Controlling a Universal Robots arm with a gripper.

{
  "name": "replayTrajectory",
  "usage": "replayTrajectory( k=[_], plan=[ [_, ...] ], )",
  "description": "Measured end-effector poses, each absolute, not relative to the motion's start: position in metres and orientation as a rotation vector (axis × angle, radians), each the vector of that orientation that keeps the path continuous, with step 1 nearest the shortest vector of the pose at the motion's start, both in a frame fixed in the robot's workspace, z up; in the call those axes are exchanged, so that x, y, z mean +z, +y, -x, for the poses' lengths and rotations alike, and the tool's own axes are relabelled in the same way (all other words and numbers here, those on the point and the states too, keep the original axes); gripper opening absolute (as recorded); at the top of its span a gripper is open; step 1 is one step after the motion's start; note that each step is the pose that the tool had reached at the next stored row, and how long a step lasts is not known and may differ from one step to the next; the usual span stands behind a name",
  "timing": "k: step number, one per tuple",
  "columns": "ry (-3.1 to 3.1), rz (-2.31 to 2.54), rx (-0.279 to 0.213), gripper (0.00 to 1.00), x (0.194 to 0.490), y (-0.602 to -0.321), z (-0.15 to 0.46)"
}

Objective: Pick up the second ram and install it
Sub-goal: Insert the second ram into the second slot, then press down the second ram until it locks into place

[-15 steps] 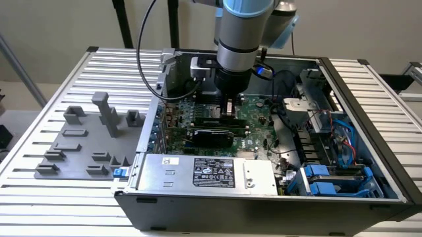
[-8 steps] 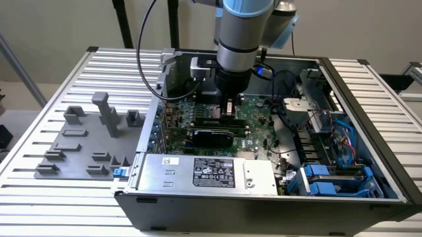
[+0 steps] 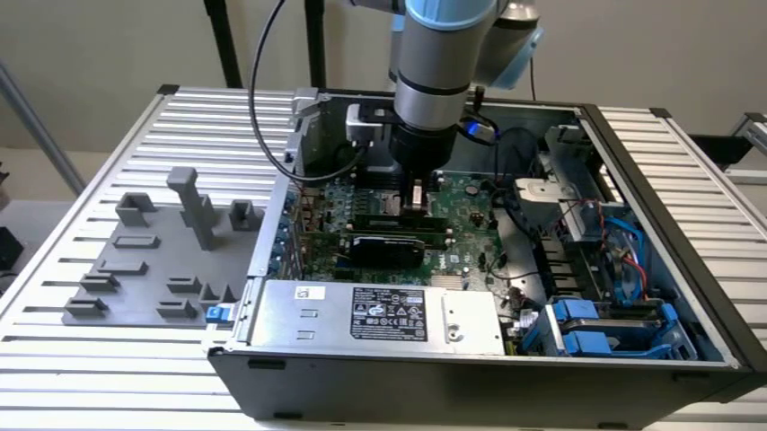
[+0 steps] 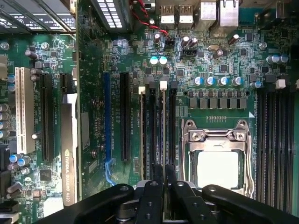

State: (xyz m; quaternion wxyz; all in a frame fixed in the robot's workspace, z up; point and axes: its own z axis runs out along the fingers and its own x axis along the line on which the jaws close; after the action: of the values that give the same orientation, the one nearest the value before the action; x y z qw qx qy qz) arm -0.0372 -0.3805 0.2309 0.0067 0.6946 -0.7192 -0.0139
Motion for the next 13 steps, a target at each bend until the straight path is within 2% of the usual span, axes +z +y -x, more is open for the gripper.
replayTrajectory(
  k=[13],
  plan=[
    [-2.246,-2.177,-0.043,0.00,0.2289,-0.3782,0.0378]
  ],
)
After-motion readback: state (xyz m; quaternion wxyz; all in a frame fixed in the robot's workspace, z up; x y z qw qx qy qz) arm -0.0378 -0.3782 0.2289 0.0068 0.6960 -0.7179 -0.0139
